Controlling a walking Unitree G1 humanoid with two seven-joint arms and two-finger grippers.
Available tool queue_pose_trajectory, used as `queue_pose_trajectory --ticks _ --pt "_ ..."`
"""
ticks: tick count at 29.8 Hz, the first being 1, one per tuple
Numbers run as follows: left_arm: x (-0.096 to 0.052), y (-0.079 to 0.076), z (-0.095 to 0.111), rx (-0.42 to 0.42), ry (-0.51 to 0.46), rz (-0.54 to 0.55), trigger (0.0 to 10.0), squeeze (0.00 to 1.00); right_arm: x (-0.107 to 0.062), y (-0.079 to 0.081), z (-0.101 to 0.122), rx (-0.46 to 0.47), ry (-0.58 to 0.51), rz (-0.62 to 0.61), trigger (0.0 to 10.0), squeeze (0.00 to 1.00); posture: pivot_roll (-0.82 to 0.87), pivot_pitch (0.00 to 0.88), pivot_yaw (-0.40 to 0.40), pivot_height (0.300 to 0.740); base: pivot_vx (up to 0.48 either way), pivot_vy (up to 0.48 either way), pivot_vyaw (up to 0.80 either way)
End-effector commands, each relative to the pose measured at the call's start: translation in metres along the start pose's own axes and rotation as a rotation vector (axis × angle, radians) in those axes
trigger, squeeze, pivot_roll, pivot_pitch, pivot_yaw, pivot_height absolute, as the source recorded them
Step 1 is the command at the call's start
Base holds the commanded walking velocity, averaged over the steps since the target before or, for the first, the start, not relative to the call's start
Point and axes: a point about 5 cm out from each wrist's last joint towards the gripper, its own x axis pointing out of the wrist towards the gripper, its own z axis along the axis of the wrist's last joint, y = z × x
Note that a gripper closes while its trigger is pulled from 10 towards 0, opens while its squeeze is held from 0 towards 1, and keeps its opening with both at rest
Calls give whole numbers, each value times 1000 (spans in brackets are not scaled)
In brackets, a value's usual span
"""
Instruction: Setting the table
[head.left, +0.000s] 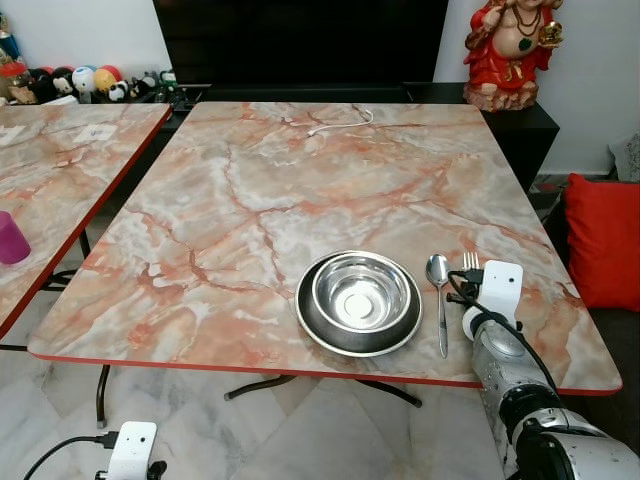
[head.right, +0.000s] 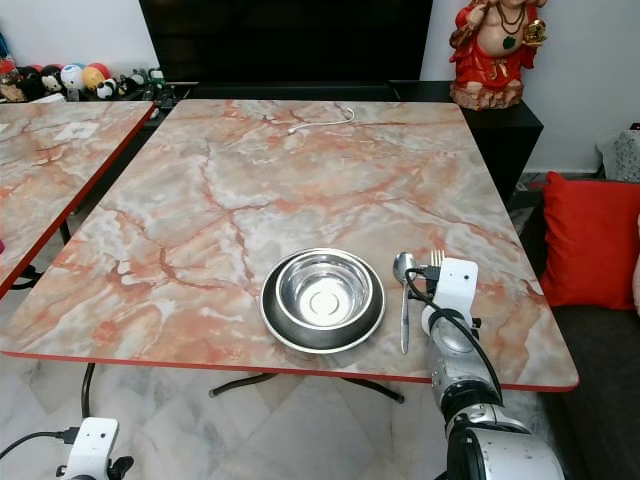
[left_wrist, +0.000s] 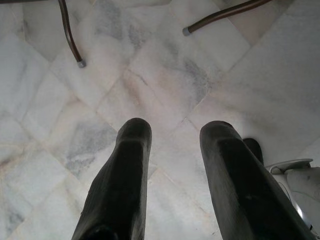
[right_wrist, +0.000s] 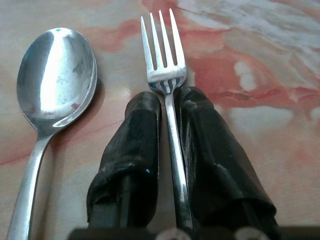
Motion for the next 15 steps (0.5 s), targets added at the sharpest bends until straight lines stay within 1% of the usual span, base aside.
queue_pose_trajectory --ticks 1,15 --pt "-1 2 -5 3 19 7 10000 0 -2 1 -7 3 23 1 10000 0 104 22 18 740 0 0 0" --pt "-1 2 -5 3 19 7 10000 0 -2 3 -6 19 18 1 10000 0 103 20 17 740 0 0 0"
